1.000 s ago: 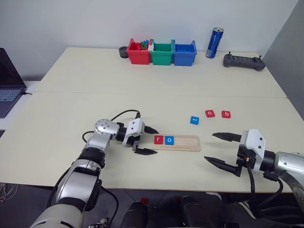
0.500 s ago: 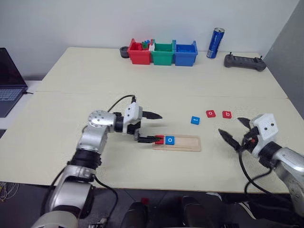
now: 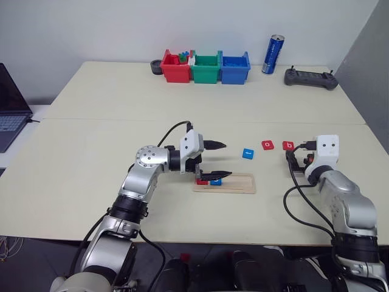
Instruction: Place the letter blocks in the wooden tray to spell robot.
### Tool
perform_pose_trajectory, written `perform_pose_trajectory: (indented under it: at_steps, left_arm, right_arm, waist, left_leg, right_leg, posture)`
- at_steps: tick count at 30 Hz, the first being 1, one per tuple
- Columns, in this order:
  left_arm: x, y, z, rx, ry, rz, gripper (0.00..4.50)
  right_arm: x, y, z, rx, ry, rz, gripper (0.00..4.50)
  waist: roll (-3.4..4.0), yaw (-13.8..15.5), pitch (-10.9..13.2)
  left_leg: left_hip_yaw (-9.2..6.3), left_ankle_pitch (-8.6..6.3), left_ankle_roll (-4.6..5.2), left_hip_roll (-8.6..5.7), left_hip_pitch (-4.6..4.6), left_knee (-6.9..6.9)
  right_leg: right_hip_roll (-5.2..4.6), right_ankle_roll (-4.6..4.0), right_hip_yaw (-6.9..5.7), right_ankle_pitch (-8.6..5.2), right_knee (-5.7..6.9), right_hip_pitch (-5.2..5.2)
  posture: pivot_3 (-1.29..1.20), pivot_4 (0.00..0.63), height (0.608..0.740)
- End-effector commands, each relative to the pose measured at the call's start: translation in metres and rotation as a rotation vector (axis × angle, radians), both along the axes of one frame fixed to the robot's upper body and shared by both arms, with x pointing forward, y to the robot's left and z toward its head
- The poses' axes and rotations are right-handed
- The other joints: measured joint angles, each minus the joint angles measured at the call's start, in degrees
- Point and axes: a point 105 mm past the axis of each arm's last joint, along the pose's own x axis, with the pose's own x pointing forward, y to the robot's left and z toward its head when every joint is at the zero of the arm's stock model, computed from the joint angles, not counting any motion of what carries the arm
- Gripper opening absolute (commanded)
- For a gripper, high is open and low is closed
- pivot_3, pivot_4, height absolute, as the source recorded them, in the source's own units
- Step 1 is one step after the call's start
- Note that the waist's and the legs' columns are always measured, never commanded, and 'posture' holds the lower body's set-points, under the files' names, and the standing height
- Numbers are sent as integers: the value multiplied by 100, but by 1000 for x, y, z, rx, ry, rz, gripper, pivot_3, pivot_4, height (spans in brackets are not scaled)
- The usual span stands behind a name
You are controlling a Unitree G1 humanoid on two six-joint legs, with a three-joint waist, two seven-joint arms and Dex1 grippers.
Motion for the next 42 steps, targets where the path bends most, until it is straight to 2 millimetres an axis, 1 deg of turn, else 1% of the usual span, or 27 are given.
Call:
perform_pose_trajectory:
  at_steps: [1, 4, 7, 13, 20, 24, 30, 33, 34, 35, 37, 40, 41, 42]
  left_arm:
    - [2, -2, 10, -2, -46, -12, 4477]
    - [1, -1, 9, 4, -48, -14, 4477]
    - [1, -1, 10, 0, -48, -8, 4477]
    - [0, 0, 8, 2, -47, 0, 4477]
    - [6, 4, 14, 1, -58, 20, 4477]
    - [8, 5, 16, 2, -65, 29, 4477]
    - [8, 5, 16, 4, -69, 28, 4477]
    - [9, 6, 17, 5, -72, 29, 4500]
    - [10, 6, 17, 5, -73, 30, 4500]
    - [10, 5, 18, 4, -73, 31, 4500]
    - [10, 5, 18, 4, -74, 30, 4500]
    - [10, 5, 17, 4, -74, 29, 4500]
    - [11, 5, 17, 4, -74, 29, 4500]
    - [11, 5, 17, 4, -74, 29, 4500]
  right_arm:
    - [10, -4, 10, 108, -51, -44, 4500]
    - [16, -7, 4, 122, -35, -74, 4500]
    - [20, -7, 2, 139, -38, -82, 4500]
    - [31, 4, -3, 154, -37, -64, 4500]
    - [41, 17, -5, 118, -34, -19, 4500]
    - [44, 14, -9, 70, -11, -31, 4500]
    - [45, 11, -14, 63, 6, -57, 4500]
    - [44, 12, -14, 56, -1, -59, 3913]
    - [43, 12, -14, 55, -2, -59, 3514]
    - [43, 13, -14, 50, -2, -58, 3296]
    - [42, 15, -14, 41, -2, -58, 2547]
    - [38, 19, -12, 22, -10, -43, 1568]
    - [37, 20, -11, 13, -13, -33, 1454]
    - [36, 21, -10, 1, -14, -25, 1466]
  waist:
    - [0, -4, 0]
    - [1, -7, 0]
    - [1, -8, 0]
    - [2, -31, -1]
    - [2, -104, -1]
    - [2, -140, -1]
    - [2, -149, -1]
    - [2, -148, -1]
    - [2, -148, -1]
    - [2, -148, -1]
    - [2, -148, -1]
    - [2, -147, -1]
    - [2, -147, -1]
    - [2, -147, -1]
  left_leg:
    - [1, 0, 0, 0, 0, 0]
    - [2, 0, 0, -1, 0, 0]
    - [2, 0, 0, -1, 0, -1]
    - [5, 0, 0, 0, 2, -1]
    - [4, 0, 0, 1, 3, -2]
    - [4, 0, 0, 1, 3, -1]
    - [2, 0, 0, 1, 4, -1]
    - [3, 0, 0, 1, 4, -1]
    - [3, 0, 0, 1, 4, -1]
    - [3, 0, 0, 1, 4, -2]
    - [3, 0, 0, 1, 4, -2]
    - [2, 0, 0, 2, 4, -2]
    - [1, 0, 0, 2, 4, -3]
    - [0, 0, 0, 2, 4, -3]
  right_leg:
    - [0, 0, 0, 0, -1, 0]
    - [0, 0, 2, 0, 0, 0]
    - [-1, 0, 2, 0, -1, -1]
    - [0, 0, 4, 0, 0, 0]
    - [1, 0, 4, 0, 1, 0]
    - [1, 0, 5, 0, 1, 0]
    - [1, 0, 4, 0, 1, 0]
    - [1, 0, 5, 0, 1, 0]
    - [1, 0, 5, 0, 1, 0]
    - [1, 0, 5, 0, 1, 0]
    - [2, 0, 5, 0, 1, 0]
    - [2, 0, 5, 0, 1, 0]
    - [2, 0, 4, 0, 1, 0]
    - [2, 0, 3, 0, 1, 0]
  posture:
    - [0, 150, 740]
    - [0, 150, 740]
    - [0, 150, 740]
    - [0, 150, 740]
    - [0, 150, 740]
    - [0, 150, 740]
    - [0, 150, 740]
    - [0, 150, 740]
    - [0, 150, 740]
    - [0, 150, 740]
    - [0, 150, 740]
    - [0, 150, 740]
    - [0, 150, 740]
    - [0, 150, 740]
